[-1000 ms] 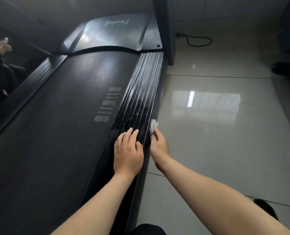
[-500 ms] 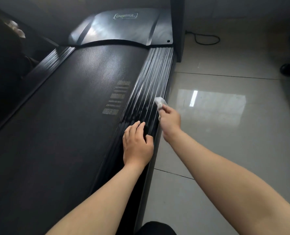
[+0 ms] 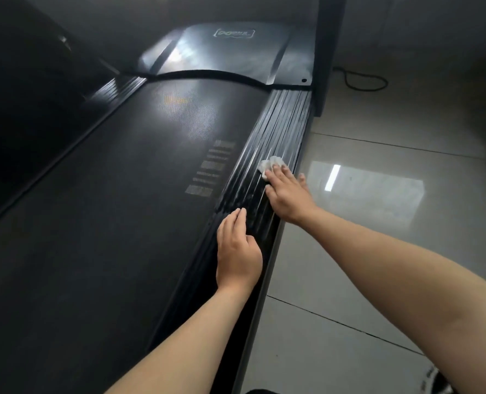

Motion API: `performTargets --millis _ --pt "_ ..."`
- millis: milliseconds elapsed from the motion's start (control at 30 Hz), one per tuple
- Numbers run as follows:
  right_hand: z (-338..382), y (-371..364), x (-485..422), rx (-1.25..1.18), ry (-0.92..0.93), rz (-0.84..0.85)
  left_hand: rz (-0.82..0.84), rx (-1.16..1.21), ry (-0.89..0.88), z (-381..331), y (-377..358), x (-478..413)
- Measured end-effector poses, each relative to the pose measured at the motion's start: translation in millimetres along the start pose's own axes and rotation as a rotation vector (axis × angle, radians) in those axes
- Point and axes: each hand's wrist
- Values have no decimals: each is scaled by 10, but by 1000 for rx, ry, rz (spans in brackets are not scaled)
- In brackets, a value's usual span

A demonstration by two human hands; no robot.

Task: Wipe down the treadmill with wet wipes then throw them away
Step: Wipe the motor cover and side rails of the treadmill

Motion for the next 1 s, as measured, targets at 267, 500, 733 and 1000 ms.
performTargets --millis 267,500,733,1000 --pt "268 -291 353 162 168 32 -130 113 65 -24 45 -17" --pt "338 -552 1036 256 513 159 -9 -170 235 237 397 297" --pt "422 -301 506 170 130 146 104 -148 201 436 535 573" --pt "780 -661 788 232 363 165 -25 75 198 458 552 505"
Point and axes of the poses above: each hand's wrist, its own x-axis away from the middle knuckle, its own y-axis out of the back of the hand, z = x × y, and after that the axes turned 12 degrees about z, right-handed
